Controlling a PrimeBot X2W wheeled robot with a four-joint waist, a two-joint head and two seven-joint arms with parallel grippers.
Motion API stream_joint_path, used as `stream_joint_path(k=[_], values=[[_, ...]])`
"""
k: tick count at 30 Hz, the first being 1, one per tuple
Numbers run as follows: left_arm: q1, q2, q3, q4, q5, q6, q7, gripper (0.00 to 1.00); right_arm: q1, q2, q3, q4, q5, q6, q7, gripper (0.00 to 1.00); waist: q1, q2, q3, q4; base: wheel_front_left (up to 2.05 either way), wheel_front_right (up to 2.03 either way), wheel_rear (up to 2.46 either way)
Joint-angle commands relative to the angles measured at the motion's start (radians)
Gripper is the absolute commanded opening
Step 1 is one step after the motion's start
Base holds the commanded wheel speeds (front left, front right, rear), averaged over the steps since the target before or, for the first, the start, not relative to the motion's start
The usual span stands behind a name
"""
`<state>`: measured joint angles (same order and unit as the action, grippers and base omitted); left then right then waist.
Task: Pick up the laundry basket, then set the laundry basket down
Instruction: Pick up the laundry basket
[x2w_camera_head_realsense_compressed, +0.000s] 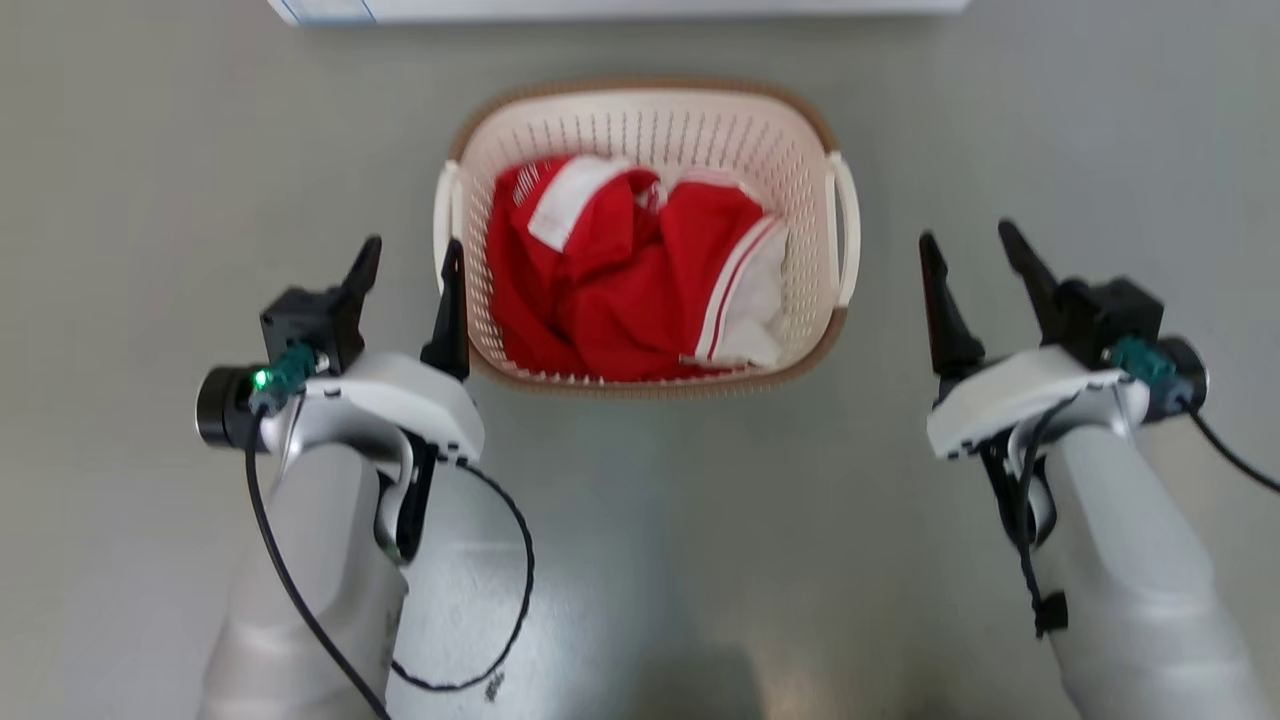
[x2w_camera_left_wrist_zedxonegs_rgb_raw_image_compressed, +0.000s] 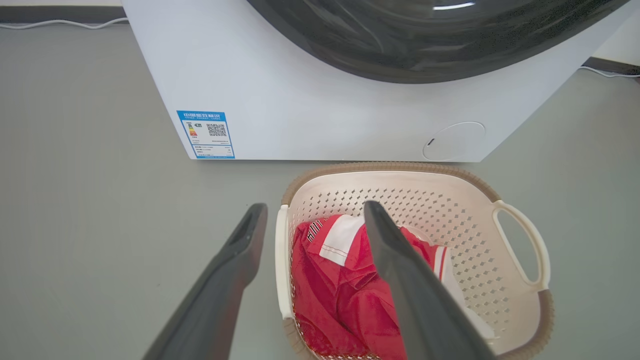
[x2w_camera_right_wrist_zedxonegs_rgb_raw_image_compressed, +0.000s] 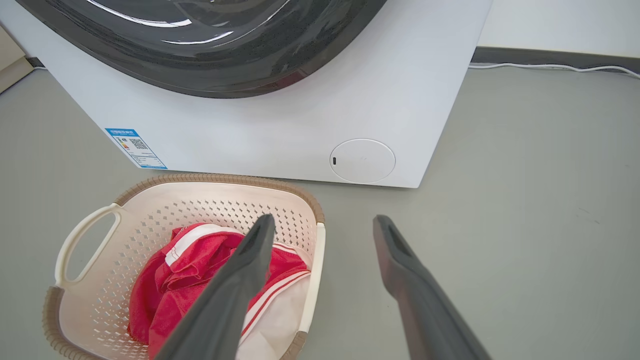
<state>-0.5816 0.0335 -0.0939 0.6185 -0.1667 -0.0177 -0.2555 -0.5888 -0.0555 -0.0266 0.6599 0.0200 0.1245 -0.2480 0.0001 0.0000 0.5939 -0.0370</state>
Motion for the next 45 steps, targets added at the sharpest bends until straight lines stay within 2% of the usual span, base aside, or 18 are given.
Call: stream_joint_path(k=[1, 10, 20, 36, 45], values=[[-0.025, 0.017, 0.030, -0.008, 0.003, 0.000, -0.006, 1.00, -0.020, 0.005, 0.026, -0.006, 0.004, 0.006, -0.014, 1.00, 0.0000, 0.0000, 0.065, -0.012, 0.00, 0.00, 0.00], [-0.131, 0.017, 0.057, 0.042, 0.039, -0.004, -0.006, 1.00, -0.112, 0.005, 0.034, 0.021, 0.018, 0.006, -0.014, 1.00, 0.0000, 0.0000, 0.200, -0.026, 0.00, 0.00, 0.00], [-0.204, 0.017, 0.079, 0.061, 0.084, 0.003, -0.006, 1.00, -0.169, 0.005, 0.045, 0.039, 0.046, 0.006, -0.014, 1.00, 0.0000, 0.0000, 0.301, -0.024, 0.00, 0.00, 0.00], [-0.248, 0.017, 0.084, 0.085, 0.092, 0.013, -0.006, 1.00, -0.209, 0.005, 0.061, 0.066, 0.030, 0.006, -0.014, 1.00, 0.0000, 0.0000, 0.367, -0.006, 0.00, 0.00, 0.00], [-0.281, 0.017, 0.038, 0.098, 0.065, 0.019, -0.006, 1.00, -0.242, 0.005, 0.063, 0.088, 0.020, 0.006, -0.014, 1.00, 0.0000, 0.0000, 0.405, 0.015, 0.00, 0.00, 0.00]])
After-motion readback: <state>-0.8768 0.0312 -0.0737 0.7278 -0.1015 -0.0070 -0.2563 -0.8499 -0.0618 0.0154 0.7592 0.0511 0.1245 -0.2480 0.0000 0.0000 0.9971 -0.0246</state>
